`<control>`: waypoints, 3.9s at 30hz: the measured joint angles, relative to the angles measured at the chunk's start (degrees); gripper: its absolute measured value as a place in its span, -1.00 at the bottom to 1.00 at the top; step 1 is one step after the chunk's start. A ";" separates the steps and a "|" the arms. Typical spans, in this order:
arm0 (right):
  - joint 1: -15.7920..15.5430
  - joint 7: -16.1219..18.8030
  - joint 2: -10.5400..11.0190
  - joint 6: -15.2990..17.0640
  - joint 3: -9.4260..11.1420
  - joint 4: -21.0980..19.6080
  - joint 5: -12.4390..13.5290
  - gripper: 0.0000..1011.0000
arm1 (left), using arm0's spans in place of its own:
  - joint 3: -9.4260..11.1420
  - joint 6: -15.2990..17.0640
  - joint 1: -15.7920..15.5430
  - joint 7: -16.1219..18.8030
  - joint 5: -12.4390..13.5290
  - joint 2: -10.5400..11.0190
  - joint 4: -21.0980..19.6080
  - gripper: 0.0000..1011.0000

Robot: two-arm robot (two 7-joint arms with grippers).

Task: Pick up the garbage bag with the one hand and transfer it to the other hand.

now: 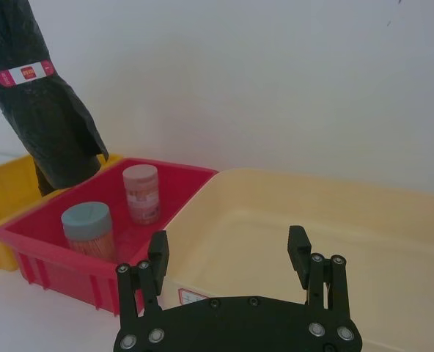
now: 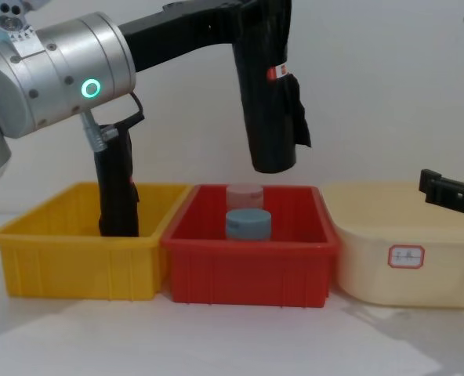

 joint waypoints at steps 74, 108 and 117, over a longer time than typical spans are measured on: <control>20.42 21.64 -1.62 0.06 -8.63 15.23 9.64 0.98 | 1.29 -0.06 -0.38 -0.91 -1.15 -0.63 0.40 -0.33; 23.74 22.96 0.02 1.70 -9.86 17.87 12.18 0.98 | 1.29 -0.06 -0.38 -0.91 -1.15 -0.63 0.40 -0.33; 24.70 22.65 0.03 2.91 -10.27 18.51 12.90 0.98 | 1.29 -0.06 -0.38 -0.90 -1.15 -0.63 0.40 -0.33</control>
